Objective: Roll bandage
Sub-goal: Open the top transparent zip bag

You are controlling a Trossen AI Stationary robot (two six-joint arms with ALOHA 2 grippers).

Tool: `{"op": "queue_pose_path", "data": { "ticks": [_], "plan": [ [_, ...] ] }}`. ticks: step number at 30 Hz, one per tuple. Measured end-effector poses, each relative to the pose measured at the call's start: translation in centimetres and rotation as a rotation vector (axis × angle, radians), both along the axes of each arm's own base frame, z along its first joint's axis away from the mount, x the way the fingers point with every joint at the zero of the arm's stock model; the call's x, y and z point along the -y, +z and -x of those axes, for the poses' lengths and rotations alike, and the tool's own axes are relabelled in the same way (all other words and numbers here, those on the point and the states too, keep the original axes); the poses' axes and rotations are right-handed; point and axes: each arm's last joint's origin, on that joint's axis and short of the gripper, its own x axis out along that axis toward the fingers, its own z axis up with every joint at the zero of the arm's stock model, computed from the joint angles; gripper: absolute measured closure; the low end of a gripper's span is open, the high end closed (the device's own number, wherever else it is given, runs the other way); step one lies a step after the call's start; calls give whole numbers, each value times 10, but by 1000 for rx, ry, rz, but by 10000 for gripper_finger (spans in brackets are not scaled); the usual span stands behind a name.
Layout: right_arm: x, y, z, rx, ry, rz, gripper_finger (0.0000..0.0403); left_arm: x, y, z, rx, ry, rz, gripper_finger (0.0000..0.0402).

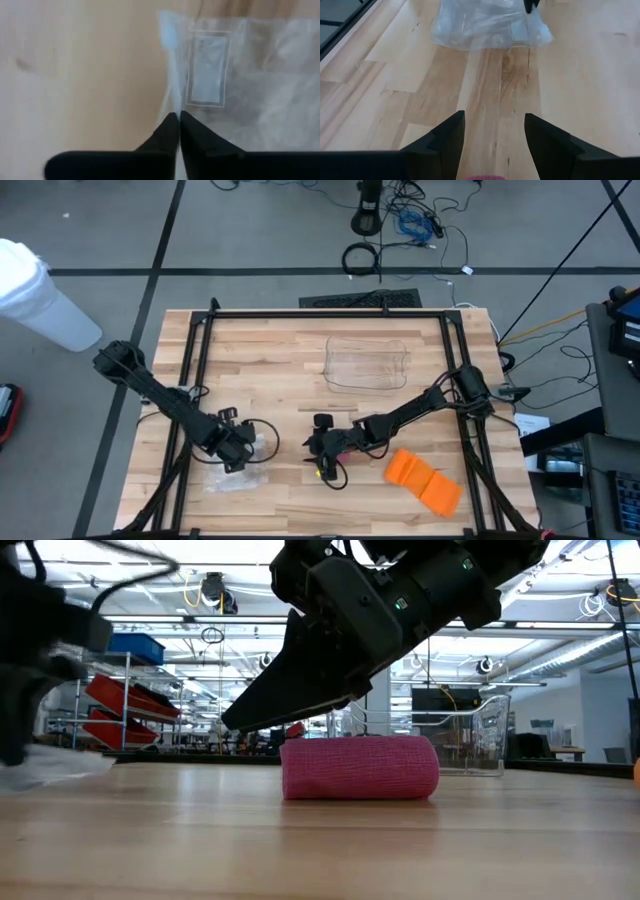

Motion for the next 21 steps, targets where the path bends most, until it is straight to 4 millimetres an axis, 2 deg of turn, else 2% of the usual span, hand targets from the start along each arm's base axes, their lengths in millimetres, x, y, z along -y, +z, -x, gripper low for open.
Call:
{"op": "queue_pose_path", "data": {
  "ticks": [3,7,12,14,16,21],
  "plan": [
    [0,1,0,-1,0,-1,211,5,14,-9,82,-120,-79,393],
    [1,8,3,-10,1,1,211,18,37,-21,203,-388,-256,395],
    [1,35,13,-20,-20,-25,211,30,59,-27,261,-703,-486,397],
    [0,47,17,-5,-24,-44,211,29,61,-28,258,-693,-507,397],
    [-4,57,21,16,-16,-54,211,23,60,-27,233,-582,-471,397],
    [-12,58,25,13,7,-54,211,4,54,-13,34,-245,-302,397]
  ]
}}
